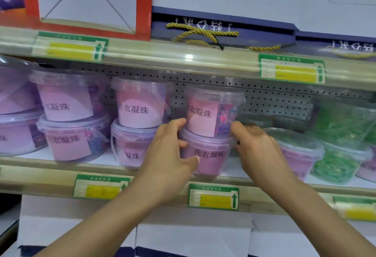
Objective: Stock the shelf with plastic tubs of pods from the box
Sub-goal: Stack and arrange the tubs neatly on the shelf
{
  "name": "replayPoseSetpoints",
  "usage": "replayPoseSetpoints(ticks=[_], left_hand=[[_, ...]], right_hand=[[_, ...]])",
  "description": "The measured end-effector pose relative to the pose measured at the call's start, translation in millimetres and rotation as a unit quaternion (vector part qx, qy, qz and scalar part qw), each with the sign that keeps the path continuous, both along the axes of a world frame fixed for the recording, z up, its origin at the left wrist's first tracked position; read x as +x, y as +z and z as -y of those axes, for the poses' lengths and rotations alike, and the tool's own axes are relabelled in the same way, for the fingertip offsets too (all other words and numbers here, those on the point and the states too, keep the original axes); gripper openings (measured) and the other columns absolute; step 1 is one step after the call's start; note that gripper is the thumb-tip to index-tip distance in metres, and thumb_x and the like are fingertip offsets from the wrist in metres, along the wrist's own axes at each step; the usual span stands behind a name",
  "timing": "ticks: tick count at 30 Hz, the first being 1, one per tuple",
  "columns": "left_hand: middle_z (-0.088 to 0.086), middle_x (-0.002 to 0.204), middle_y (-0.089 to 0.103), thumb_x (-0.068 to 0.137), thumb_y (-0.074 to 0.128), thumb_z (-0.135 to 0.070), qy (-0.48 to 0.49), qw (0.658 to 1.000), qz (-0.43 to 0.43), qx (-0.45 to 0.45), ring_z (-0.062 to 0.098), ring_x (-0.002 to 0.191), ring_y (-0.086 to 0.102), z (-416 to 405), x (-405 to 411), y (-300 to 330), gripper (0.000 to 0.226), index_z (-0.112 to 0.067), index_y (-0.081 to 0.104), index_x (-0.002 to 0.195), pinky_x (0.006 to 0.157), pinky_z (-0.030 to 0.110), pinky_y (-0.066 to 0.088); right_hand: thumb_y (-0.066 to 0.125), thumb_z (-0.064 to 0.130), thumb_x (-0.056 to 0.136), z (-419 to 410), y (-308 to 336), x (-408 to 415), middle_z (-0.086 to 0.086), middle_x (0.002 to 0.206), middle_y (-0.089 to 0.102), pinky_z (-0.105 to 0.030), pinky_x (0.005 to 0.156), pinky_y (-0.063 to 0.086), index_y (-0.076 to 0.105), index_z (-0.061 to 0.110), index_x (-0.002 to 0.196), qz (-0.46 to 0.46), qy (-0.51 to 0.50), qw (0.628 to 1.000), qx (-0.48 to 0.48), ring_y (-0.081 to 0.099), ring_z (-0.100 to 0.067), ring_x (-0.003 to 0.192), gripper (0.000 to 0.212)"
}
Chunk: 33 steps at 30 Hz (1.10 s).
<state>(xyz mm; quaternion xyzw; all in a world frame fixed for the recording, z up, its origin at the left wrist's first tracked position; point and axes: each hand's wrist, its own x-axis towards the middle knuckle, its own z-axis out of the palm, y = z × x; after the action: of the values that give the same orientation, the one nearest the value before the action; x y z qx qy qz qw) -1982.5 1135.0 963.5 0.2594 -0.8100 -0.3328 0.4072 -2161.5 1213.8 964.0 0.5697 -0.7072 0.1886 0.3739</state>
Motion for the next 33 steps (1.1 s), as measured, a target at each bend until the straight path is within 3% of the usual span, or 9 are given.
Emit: replayPoseSetpoints(ticks=[4,8,10,14,18,25,29,31,33], left_hand=[[-0.016,0.127,0.041,0.077,0.070,-0.010,0.012,0.998,0.015,-0.058,-0.006,0.091,0.053,-6.2,11.7,5.0,0.080,-0.031,0.027,0.142,0.088,0.017,0.043],[-0.014,0.127,0.043,0.078,0.068,-0.010,0.033,0.995,0.008,-0.094,-0.001,0.093,0.053,2.4,17.7,13.9,0.076,-0.028,0.030,0.141,0.092,0.018,0.041],[-0.013,0.130,0.046,0.080,0.067,-0.009,0.015,0.997,0.000,-0.081,0.003,0.110,0.051,6.3,19.1,16.9,0.074,-0.026,0.029,0.141,0.099,0.020,0.039],[-0.008,0.141,0.041,0.076,0.064,-0.012,-0.048,0.999,0.015,-0.011,0.009,0.122,0.046,9.4,12.7,19.7,0.082,-0.029,0.021,0.144,0.105,0.029,0.037],[-0.005,0.140,0.043,0.077,0.061,-0.003,-0.064,0.998,-0.013,0.026,0.005,0.106,0.049,5.8,9.1,21.7,0.080,-0.030,0.023,0.142,0.098,0.029,0.038],[-0.012,0.131,0.040,0.080,0.066,-0.009,-0.018,0.997,-0.006,-0.069,-0.003,0.122,0.038,-9.6,13.4,14.1,0.077,-0.037,0.023,0.138,0.095,0.014,0.029],[-0.012,0.142,0.037,0.078,0.069,-0.011,-0.007,0.998,0.016,-0.060,0.004,0.129,0.038,-1.5,10.8,11.8,0.081,-0.032,0.022,0.140,0.106,0.022,0.031],[-0.019,0.136,0.039,0.077,0.070,-0.009,-0.012,0.998,0.016,-0.057,0.002,0.124,0.042,-0.5,11.2,10.4,0.080,-0.031,0.024,0.139,0.104,0.019,0.031],[-0.024,0.126,0.037,0.078,0.070,-0.007,-0.011,0.998,0.012,-0.058,-0.003,0.120,0.040,-0.9,12.0,9.8,0.079,-0.030,0.026,0.139,0.099,0.013,0.027]], right_hand=[[0.059,-0.014,0.071,14.1,-2.4,-2.4,-0.010,0.077,0.058,-0.035,0.049,0.039,0.029,0.022,0.084,0.105,0.068,0.992,0.011,0.054,-0.035,0.065,0.049],[0.050,-0.008,0.081,4.7,4.7,6.5,-0.001,0.099,0.061,-0.032,0.075,0.047,0.044,0.017,0.101,0.223,0.115,0.968,0.017,0.058,-0.021,0.088,0.032],[0.056,0.003,0.081,0.4,11.1,13.8,0.009,0.113,0.059,-0.024,0.092,0.043,0.045,0.021,0.111,0.355,0.162,0.921,-0.029,0.056,-0.008,0.101,0.037],[0.067,0.059,0.064,3.2,28.0,22.9,0.008,0.123,0.057,-0.042,0.099,0.045,0.036,0.032,0.117,0.518,0.235,0.820,-0.061,0.055,-0.010,0.114,0.067],[0.069,0.056,0.070,10.8,36.0,24.8,0.004,0.126,0.056,-0.038,0.097,0.047,0.029,0.021,0.131,0.532,0.226,0.814,-0.060,0.055,-0.012,0.115,0.081],[0.068,0.059,0.069,17.6,34.9,13.5,0.007,0.121,0.064,-0.037,0.099,0.046,0.045,0.019,0.131,0.558,0.267,0.786,-0.012,0.060,-0.007,0.112,0.077],[0.059,0.042,0.088,16.9,30.6,11.4,0.009,0.114,0.067,-0.025,0.094,0.048,0.052,0.020,0.124,0.558,0.276,0.783,0.017,0.061,-0.002,0.106,0.043],[0.053,0.035,0.092,15.1,30.3,11.3,0.013,0.109,0.067,-0.014,0.084,0.048,0.054,0.028,0.114,0.552,0.272,0.788,0.020,0.061,0.004,0.100,0.023],[0.051,0.034,0.093,15.4,30.2,10.3,0.014,0.110,0.065,-0.017,0.087,0.047,0.051,0.028,0.113,0.547,0.261,0.795,0.015,0.060,0.003,0.102,0.020]])
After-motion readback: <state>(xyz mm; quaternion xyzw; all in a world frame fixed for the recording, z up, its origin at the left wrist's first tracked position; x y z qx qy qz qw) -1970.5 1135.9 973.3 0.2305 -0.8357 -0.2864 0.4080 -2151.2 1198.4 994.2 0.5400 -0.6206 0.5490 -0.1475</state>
